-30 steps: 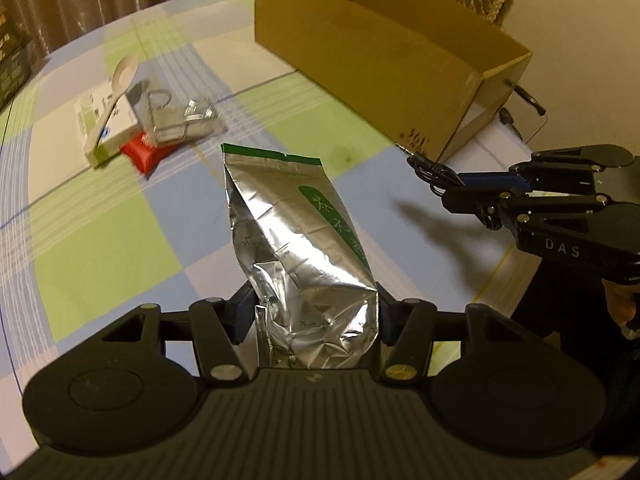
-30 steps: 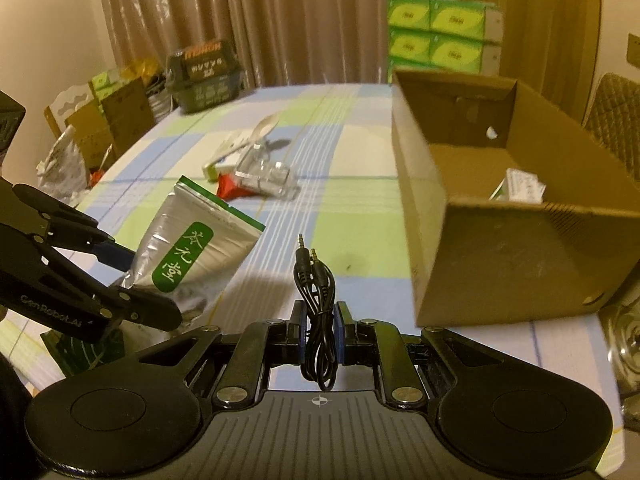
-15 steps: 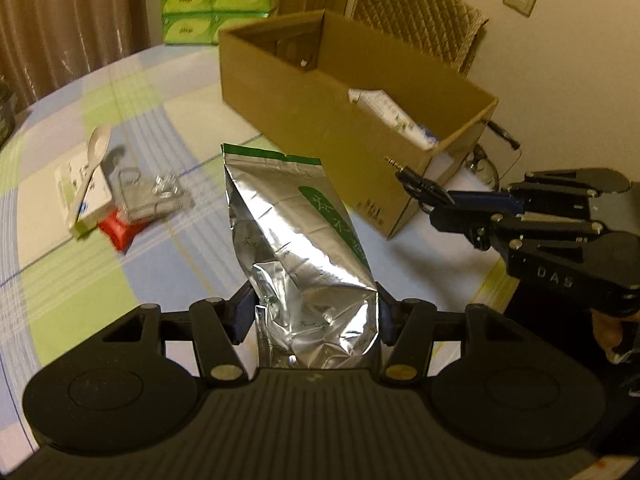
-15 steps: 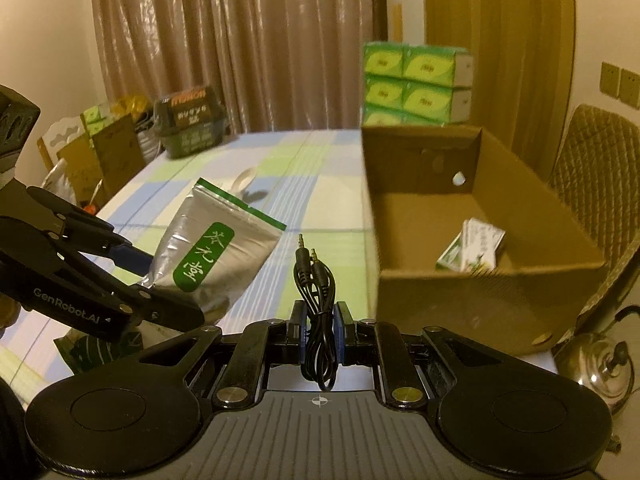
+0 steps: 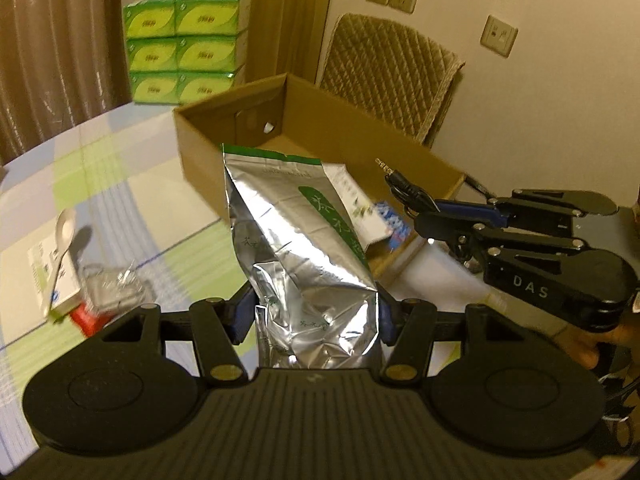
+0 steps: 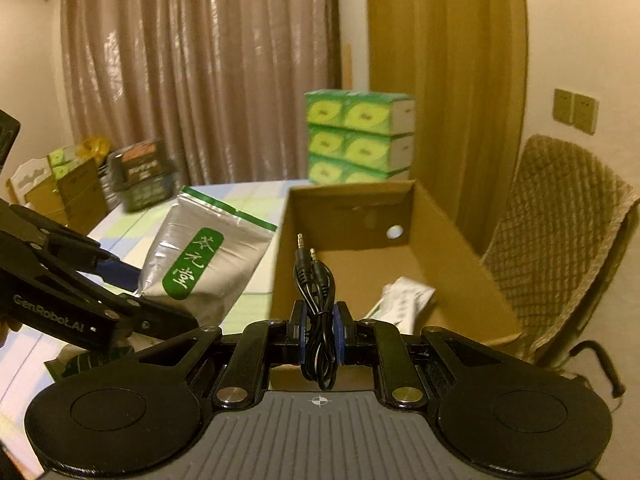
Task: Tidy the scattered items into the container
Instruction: 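Carry the foil bag and cable over the cardboard box with both tools, then open both tools to drop the foil bag and cable into the box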
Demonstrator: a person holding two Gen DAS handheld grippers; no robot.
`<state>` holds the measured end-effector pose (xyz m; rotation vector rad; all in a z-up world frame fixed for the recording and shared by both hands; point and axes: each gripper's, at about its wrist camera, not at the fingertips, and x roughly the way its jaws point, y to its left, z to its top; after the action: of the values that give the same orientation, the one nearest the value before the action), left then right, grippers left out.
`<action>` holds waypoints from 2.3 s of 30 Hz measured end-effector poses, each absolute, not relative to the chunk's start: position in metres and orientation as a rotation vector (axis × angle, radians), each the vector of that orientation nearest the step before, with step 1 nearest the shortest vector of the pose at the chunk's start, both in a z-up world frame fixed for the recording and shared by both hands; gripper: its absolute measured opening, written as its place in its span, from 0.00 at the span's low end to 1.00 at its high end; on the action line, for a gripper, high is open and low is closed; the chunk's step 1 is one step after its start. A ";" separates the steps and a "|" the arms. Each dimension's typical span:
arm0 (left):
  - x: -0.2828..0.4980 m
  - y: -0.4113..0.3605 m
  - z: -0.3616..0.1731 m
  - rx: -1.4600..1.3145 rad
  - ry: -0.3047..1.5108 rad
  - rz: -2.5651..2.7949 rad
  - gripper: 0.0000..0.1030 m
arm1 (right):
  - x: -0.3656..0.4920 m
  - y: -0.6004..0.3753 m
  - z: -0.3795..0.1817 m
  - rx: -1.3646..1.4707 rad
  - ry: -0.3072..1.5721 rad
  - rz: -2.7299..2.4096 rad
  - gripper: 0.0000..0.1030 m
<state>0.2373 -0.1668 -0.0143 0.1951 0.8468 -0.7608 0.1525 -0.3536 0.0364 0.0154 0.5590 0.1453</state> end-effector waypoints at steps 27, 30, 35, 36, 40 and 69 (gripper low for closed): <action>0.325 -0.241 -0.012 0.086 0.815 -0.781 0.51 | 0.239 -0.404 0.019 0.023 0.596 0.076 0.10; 0.336 -0.242 -0.015 0.035 0.823 -0.769 0.51 | 0.244 -0.408 0.018 0.030 0.597 0.070 0.10; 0.346 -0.250 -0.022 -0.008 0.835 -0.766 0.51 | 0.249 -0.414 0.016 0.037 0.600 0.060 0.10; 0.347 -0.252 -0.023 -0.012 0.836 -0.763 0.51 | 0.250 -0.415 0.016 0.038 0.601 0.058 0.10; 0.352 -0.257 -0.029 -0.050 0.841 -0.758 0.52 | 0.251 -0.417 0.013 0.044 0.604 0.053 0.10; 0.332 -0.219 -0.027 0.005 0.792 -0.628 0.65 | 0.258 -0.404 0.024 0.124 0.544 0.108 0.16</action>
<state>0.3321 -0.2195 -0.0266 0.0047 0.7919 -0.6276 0.2578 -0.4038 0.0239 0.1241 0.5436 0.1077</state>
